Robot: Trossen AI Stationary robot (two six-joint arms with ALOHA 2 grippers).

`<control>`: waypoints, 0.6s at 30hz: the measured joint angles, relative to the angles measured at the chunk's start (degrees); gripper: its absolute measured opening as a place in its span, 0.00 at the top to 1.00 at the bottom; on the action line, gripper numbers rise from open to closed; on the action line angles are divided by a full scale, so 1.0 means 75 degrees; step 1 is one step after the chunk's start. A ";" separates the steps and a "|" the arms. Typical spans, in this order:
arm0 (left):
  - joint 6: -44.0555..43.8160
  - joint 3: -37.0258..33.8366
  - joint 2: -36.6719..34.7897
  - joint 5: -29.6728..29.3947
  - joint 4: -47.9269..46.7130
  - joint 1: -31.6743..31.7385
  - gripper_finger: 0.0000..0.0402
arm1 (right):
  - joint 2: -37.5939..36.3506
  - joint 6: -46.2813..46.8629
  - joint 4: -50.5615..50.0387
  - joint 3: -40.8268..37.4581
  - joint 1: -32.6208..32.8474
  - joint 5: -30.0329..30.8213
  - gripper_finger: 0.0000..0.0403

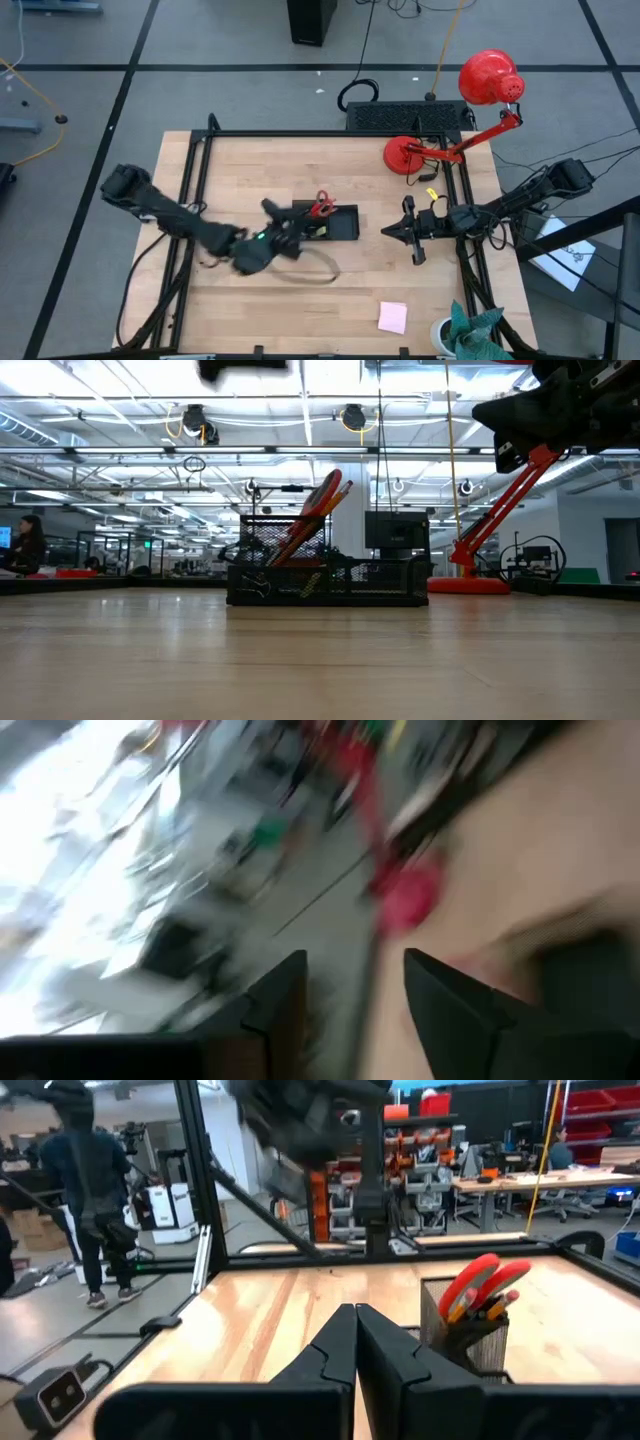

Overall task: Pick and place office supplies into organizer
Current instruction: Put the pink sticky notes into the desk organizer

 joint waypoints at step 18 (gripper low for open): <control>-0.4663 -0.3842 -0.0446 0.5693 0.5364 -0.1373 0.99 | 0.0023 0.0001 0.0046 0.0000 0.0003 -0.0166 1.00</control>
